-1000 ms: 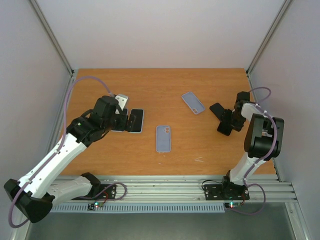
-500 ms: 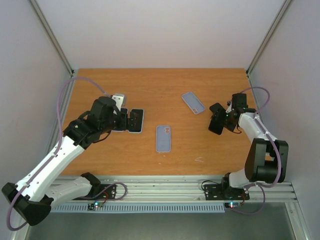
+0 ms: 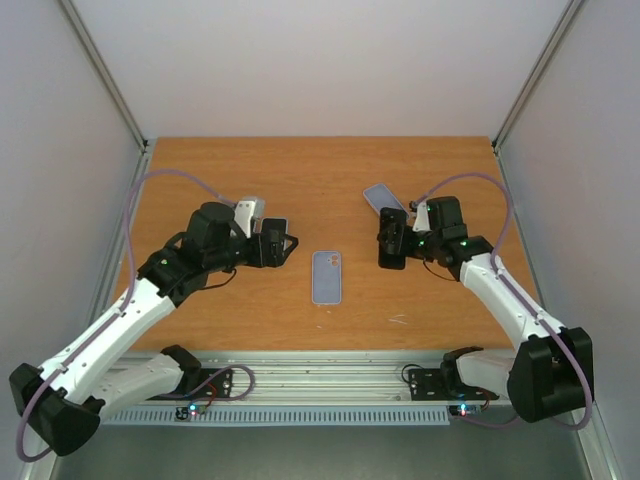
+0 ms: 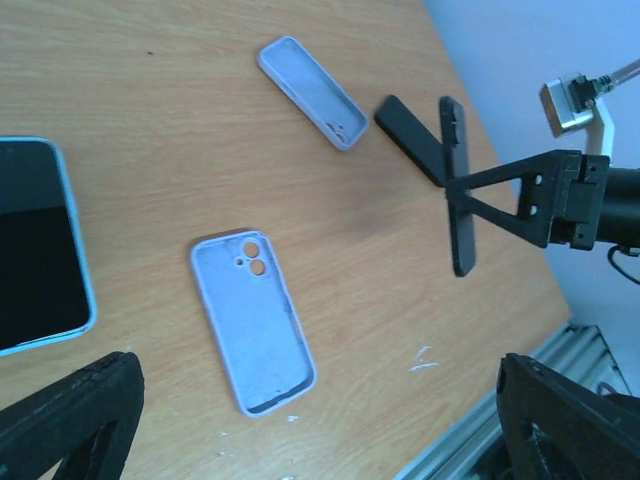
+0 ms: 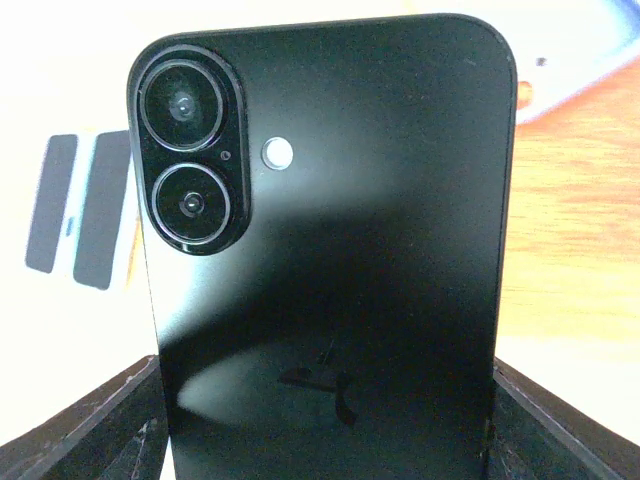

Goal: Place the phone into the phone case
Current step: Pick up the phone, then pass from the right arm to the left

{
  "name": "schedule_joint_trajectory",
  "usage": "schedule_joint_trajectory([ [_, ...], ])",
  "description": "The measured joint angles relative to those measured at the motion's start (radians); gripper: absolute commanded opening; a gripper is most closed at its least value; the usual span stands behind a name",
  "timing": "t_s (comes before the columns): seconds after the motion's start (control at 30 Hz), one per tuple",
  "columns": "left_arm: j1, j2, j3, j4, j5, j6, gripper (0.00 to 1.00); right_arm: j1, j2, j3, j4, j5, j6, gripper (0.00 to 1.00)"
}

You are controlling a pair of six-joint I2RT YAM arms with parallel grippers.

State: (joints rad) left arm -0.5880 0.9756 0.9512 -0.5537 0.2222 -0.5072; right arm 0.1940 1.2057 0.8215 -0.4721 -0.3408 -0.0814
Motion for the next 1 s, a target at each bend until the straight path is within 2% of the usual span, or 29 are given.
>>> schedule_joint_trajectory([
  [0.4, -0.014, 0.086, -0.126, 0.262, 0.167, -0.137, 0.81, 0.27, -0.092, -0.015, 0.124, 0.0, 0.003, 0.39],
  [0.53, -0.038, 0.115, -0.134, 0.312, 0.174, -0.163, 0.77, 0.351, -0.091, -0.023, 0.155, 0.025, -0.002, 0.38],
  [0.77, -0.092, 0.157, -0.136, 0.404, 0.165, -0.199, 0.64, 0.482, -0.071, -0.025, 0.202, 0.099, -0.014, 0.38],
  [1.0, -0.126, 0.201, -0.146, 0.46, 0.148, -0.229, 0.47, 0.562, -0.037, -0.025, 0.227, 0.153, -0.026, 0.38],
])
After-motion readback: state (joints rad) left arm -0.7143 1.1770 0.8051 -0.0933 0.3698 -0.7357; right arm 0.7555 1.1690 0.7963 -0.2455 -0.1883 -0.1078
